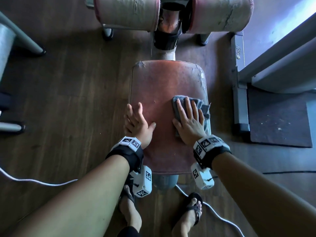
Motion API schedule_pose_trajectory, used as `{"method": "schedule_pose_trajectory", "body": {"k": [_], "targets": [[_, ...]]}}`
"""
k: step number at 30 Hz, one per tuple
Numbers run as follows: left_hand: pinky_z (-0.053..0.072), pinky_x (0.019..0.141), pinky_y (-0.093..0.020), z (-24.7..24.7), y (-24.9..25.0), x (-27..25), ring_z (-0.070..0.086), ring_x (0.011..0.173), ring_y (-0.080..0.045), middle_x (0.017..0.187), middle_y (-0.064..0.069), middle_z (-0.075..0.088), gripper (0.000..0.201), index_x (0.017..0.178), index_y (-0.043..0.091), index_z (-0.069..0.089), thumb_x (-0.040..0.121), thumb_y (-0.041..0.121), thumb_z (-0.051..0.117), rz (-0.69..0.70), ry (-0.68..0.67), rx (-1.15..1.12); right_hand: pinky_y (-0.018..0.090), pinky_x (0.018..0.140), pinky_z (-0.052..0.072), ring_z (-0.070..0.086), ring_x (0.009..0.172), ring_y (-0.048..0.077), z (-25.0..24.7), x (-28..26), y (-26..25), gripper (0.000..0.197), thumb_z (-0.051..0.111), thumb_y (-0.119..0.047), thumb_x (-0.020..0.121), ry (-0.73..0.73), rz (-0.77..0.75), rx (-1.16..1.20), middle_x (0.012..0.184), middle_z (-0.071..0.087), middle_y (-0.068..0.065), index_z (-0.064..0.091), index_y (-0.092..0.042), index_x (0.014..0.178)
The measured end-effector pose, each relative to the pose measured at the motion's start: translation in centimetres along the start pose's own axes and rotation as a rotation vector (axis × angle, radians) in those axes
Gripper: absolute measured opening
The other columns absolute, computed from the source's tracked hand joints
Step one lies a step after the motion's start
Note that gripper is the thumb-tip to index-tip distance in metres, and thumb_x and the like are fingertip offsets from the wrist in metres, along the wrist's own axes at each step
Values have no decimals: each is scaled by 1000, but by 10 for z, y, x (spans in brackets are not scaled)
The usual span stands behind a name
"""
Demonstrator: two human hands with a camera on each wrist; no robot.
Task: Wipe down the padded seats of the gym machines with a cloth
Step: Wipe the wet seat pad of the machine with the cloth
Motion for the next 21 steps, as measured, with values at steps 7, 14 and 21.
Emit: {"method": "schedule_pose_trajectory", "body": {"k": [7, 14, 21], "targets": [[0, 117, -47, -6, 2, -6, -14, 149, -27, 159, 1, -28, 94, 154, 34, -9, 91, 37, 62, 29, -89, -108, 47, 116, 17, -4, 150, 19, 2, -60, 2, 79, 22, -69, 84, -116, -93, -76, 163, -11, -9, -7, -43, 152], [-6, 120, -39, -15, -9, -9, -16, 149, -17, 162, 3, -20, 82, 156, 25, 10, 93, 24, 62, 145, -115, -301, 48, 118, 16, -9, 150, 22, -12, -76, 26, 116, 31, -94, 62, -362, -278, -284, 160, -24, -7, -20, -39, 150], [12, 113, -12, -29, -33, -43, 10, 148, -6, 164, 7, 7, 61, 147, 13, 41, 91, 7, 63, 370, -120, -220, 48, 117, 19, 1, 147, 24, -14, -81, 28, 119, 58, -82, 64, -319, -235, -315, 162, -16, -7, -14, -41, 151]]}}
Point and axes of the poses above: each hand's wrist, its own x-axis towards the middle knuckle, its own z-axis out of the palm, y = z × x, the point moved 6 cm from there along x, towards the middle knuckle
